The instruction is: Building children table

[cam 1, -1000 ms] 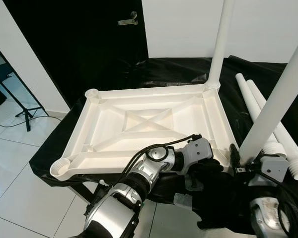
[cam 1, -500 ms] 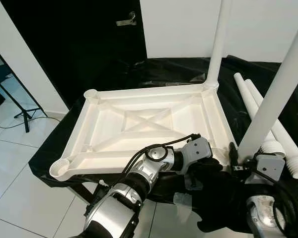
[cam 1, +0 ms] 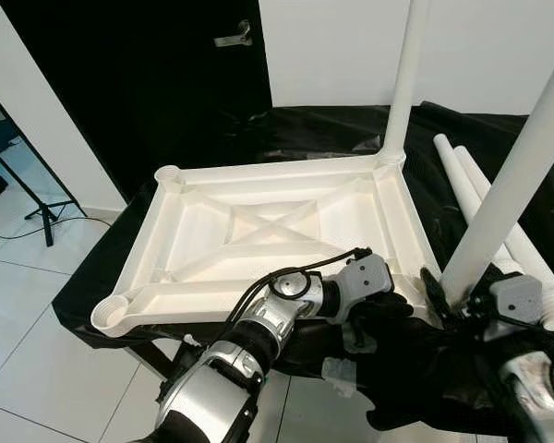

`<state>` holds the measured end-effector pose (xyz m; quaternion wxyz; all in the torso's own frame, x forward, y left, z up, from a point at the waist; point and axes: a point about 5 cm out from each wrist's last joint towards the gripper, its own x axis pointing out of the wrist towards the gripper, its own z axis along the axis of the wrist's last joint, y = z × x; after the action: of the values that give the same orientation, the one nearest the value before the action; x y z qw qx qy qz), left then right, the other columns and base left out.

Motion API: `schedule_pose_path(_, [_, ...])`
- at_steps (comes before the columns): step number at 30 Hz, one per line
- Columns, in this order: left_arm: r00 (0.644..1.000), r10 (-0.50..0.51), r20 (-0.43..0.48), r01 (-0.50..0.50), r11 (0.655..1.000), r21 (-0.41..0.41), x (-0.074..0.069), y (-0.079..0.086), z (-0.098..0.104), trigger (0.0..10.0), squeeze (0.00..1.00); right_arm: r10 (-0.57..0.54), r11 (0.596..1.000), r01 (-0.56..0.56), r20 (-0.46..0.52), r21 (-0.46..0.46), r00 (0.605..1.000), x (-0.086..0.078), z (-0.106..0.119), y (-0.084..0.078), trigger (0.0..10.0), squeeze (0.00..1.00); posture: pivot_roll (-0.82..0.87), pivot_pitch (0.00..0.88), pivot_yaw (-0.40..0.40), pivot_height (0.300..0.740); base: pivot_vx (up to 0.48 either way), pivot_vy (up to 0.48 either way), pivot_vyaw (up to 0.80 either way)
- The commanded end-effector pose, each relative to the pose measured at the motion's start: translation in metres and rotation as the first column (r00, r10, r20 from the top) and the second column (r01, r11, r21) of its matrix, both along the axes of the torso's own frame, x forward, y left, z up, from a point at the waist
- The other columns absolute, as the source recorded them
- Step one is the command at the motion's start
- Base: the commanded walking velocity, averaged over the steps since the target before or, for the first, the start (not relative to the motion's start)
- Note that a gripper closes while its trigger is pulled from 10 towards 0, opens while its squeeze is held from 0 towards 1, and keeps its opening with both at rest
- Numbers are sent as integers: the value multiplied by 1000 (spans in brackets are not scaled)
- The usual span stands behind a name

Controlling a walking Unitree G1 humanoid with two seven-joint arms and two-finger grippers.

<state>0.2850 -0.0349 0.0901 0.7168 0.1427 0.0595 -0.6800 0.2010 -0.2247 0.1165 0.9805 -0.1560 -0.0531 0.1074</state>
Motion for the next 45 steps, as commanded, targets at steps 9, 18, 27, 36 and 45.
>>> schedule_pose_path(9, [978, 110, -178, -75, 979, 190, -22, 16, -56, 10000, 0, 63, 998, -62, -100, 13, 993, -12, -15, -7, 0, 0, 4, 0, 84, 740, 0, 0, 0])
schedule_pose_path(18, [978, 103, -179, -67, 979, 195, -23, 17, -57, 10000, 0, 21, 999, -15, -120, 48, 993, -17, -21, -7, 0, 0, 5, 0, 91, 740, 0, 0, 0])
schedule_pose_path(27, [979, 101, -175, -65, 978, 200, -23, 18, -57, 10000, 0, -316, 931, 319, -43, 178, 948, -22, -31, 15, 0, 0, 10, 0, 99, 740, 0, 0, 0])
schedule_pose_path(36, [980, 100, -170, -64, 976, 207, -21, 19, -57, 10000, 0, -335, 936, 332, 9, 121, 942, -23, -30, 18, 0, 0, 14, 0, 94, 740, 0, 0, 0])
schedule_pose_path(45, [979, 102, -175, -66, 977, 201, -23, 18, -58, 10000, 0, -251, 965, 251, -9, 79, 968, -19, -35, 18, 10000, 1000, 6, 0, 92, 740, 0, 0, 0])
